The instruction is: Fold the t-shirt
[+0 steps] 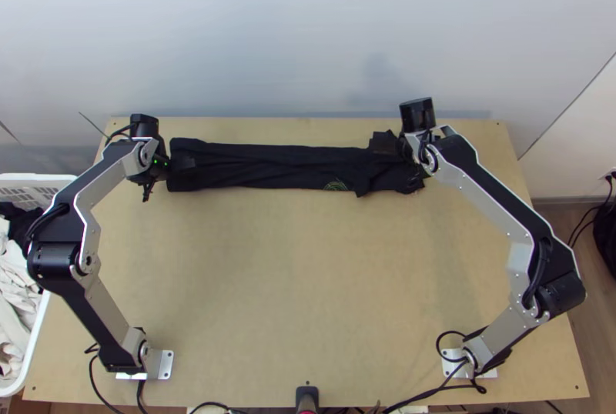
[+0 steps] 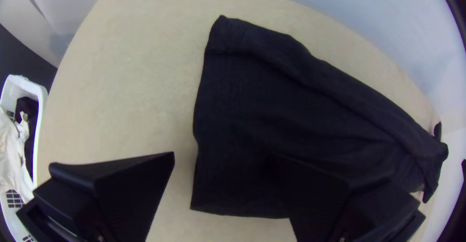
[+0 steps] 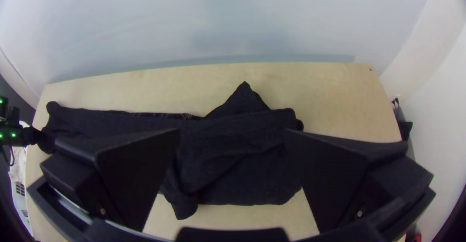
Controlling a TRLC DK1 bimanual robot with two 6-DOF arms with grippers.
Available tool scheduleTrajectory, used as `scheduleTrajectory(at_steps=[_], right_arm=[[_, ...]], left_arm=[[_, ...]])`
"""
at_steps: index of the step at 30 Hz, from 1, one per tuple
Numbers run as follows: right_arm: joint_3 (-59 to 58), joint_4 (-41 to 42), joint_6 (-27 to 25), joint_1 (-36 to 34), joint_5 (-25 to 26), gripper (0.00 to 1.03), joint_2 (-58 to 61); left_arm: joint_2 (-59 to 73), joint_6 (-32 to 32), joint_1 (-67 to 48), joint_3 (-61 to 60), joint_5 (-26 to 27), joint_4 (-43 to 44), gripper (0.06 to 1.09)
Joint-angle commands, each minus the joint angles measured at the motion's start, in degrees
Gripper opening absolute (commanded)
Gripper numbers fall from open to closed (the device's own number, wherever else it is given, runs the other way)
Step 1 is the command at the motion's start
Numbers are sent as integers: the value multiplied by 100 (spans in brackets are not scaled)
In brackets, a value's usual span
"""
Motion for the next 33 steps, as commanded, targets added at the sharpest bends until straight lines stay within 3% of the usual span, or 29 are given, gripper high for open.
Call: scheduleTrajectory(at_steps=[1,12,17,23,27,33], right_arm=[[68,21,-4,31,2,99,107],[112,29,-31,39,2,99,257],[104,29,-48,75,2,99,344],[95,29,-48,110,2,99,555],[121,29,-66,110,2,99,722],[139,29,-101,101,-33,99,907]], left_arm=[[233,48,-7,145,-18,19,97],[462,118,-183,251,-9,-34,91],[506,110,-244,242,-9,-42,81],[453,145,-262,233,141,212,34],[453,162,-235,242,211,327,10],[295,154,-235,339,211,476,10]])
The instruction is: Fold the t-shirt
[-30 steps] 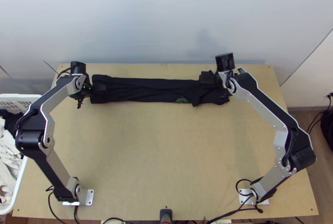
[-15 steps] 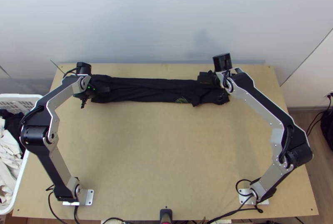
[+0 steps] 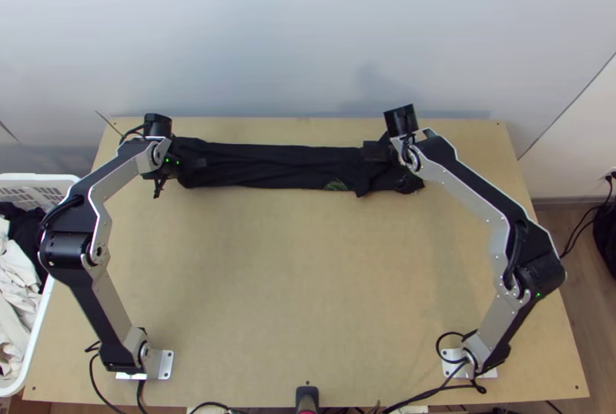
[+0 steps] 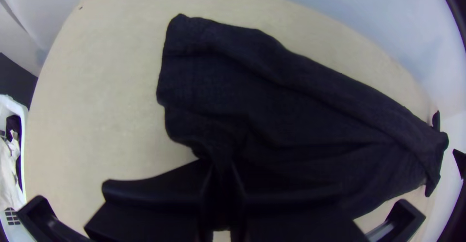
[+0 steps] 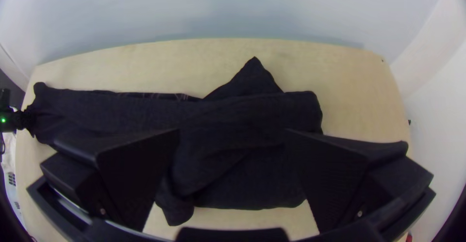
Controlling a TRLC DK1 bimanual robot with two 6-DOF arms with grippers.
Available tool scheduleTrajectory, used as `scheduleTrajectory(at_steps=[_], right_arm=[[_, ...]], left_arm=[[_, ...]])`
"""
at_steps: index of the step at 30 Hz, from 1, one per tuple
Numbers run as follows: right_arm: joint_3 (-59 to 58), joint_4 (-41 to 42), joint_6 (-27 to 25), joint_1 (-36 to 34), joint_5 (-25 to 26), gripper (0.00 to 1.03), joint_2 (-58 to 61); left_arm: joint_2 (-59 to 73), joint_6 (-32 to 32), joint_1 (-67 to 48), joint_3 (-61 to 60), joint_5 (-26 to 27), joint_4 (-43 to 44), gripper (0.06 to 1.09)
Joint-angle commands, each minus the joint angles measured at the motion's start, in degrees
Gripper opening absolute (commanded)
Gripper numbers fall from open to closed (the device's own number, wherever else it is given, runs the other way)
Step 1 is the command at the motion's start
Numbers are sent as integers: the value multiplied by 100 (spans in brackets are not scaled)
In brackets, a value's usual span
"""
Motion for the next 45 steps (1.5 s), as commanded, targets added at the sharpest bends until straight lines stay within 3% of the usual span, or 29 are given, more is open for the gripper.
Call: scheduleTrajectory(at_steps=[1,13,27,36,45], right_arm=[[36,-3,-38,5,-51,99,269],[432,-3,-11,5,-209,99,1218],[370,-83,15,-4,-209,99,1693],[625,-285,121,-136,-226,99,1016],[1126,-926,253,-742,-692,99,155]], left_arm=[[-147,-17,1,140,49,172,10],[-780,-61,-201,360,49,146,10],[-1008,-114,-1151,1740,58,-250,10],[-613,-87,-1933,2258,58,-346,10],[-129,-87,-2557,2803,75,-355,10]])
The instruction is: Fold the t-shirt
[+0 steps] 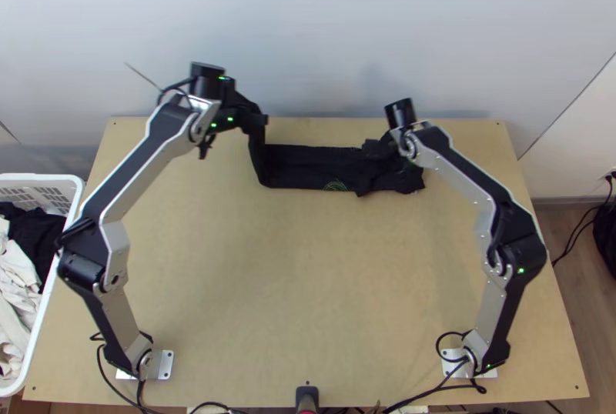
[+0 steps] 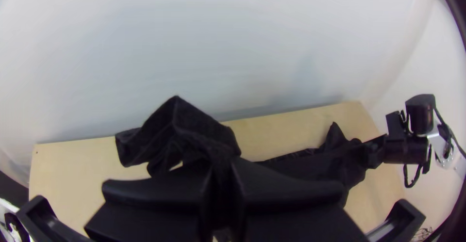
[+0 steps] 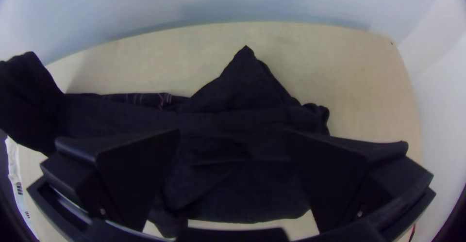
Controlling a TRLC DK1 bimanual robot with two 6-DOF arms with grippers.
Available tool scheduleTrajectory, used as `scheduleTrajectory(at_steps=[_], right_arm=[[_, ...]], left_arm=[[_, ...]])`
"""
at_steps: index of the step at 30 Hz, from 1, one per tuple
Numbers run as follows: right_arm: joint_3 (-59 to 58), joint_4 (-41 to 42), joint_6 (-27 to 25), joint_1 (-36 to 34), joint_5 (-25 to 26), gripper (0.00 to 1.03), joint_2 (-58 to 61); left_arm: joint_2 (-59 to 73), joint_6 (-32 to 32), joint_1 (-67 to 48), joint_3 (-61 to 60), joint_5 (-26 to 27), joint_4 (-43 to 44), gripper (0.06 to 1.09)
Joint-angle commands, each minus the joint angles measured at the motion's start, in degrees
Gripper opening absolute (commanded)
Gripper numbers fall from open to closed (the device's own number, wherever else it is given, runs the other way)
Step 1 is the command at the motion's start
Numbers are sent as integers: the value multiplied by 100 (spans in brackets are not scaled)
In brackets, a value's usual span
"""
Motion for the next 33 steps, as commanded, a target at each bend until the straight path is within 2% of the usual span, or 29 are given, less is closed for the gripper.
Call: scheduleTrajectory(at_steps=[1,8,17,25,33], right_arm=[[390,-441,132,-456,-286,99,-643],[267,-740,379,-817,-338,99,-1259],[-138,-907,431,-1177,-338,99,-1856],[-507,-907,440,-1467,-391,99,-2173],[-823,-907,466,-1520,-418,99,-2410]], left_arm=[[360,0,-562,452,27,-10,10],[703,0,-1274,926,71,-27,10],[1582,-123,-2029,2113,71,-142,10],[2013,-123,-2416,2174,19,96,10],[2347,-167,-2662,2174,-122,737,10]])
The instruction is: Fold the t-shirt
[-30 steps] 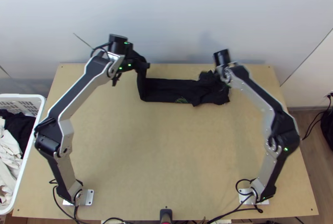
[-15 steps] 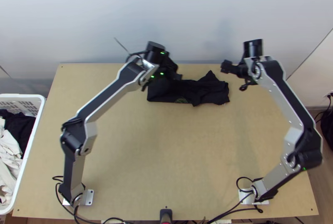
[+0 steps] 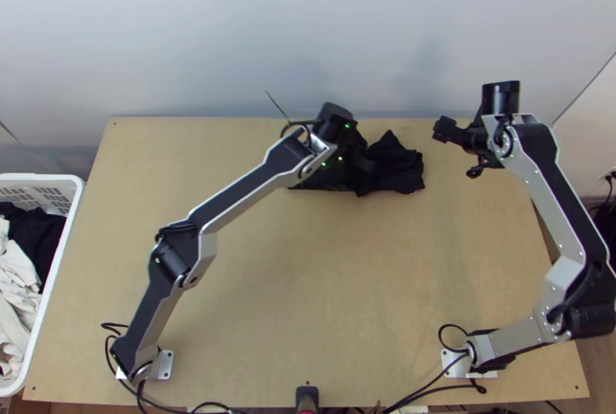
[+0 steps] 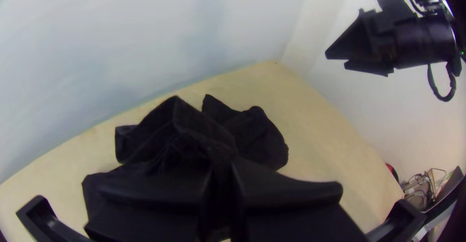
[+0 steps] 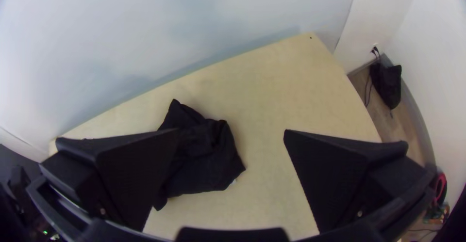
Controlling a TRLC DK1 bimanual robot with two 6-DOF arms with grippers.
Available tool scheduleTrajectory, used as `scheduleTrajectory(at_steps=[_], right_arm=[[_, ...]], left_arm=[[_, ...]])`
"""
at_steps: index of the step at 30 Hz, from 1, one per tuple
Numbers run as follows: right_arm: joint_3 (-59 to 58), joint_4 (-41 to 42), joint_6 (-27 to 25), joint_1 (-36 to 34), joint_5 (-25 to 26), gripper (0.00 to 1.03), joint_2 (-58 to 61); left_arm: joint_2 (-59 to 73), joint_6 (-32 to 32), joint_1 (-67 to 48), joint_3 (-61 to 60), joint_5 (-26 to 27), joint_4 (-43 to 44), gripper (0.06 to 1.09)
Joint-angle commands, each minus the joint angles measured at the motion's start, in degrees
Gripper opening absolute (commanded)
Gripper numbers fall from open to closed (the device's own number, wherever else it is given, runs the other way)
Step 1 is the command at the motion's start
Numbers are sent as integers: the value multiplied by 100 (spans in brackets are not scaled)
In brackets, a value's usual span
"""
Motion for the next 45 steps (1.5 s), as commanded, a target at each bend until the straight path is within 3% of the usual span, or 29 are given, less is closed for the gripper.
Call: scheduleTrajectory(at_steps=[1,8,23,24,26,31,32,34,35,45], right_arm=[[-281,-5,29,-77,-35,99,-235],[-475,-22,29,-77,-35,99,-411],[-598,-40,144,63,-61,99,-438],[-598,-40,144,63,-70,99,-438],[-607,-40,144,63,-105,99,-429],[-642,-31,135,81,-149,99,-235],[-633,-31,135,116,-149,99,-200],[-624,13,135,151,-167,99,-130],[-615,22,135,160,-185,99,-86],[-404,57,135,459,-360,99,283]], left_arm=[[323,-36,-304,56,-188,600,10],[675,-36,-550,118,-452,1277,10],[1395,-106,-629,118,-601,1813,10],[1413,-115,-621,118,-663,1848,12],[1422,-168,-568,118,-742,1919,39],[1237,-247,-392,294,-997,2033,42],[1140,-256,-339,302,-1014,2077,54],[947,-264,-251,302,-1023,2015,93],[868,-326,-207,302,-1023,1919,105],[191,-923,188,171,-1005,785,105]])
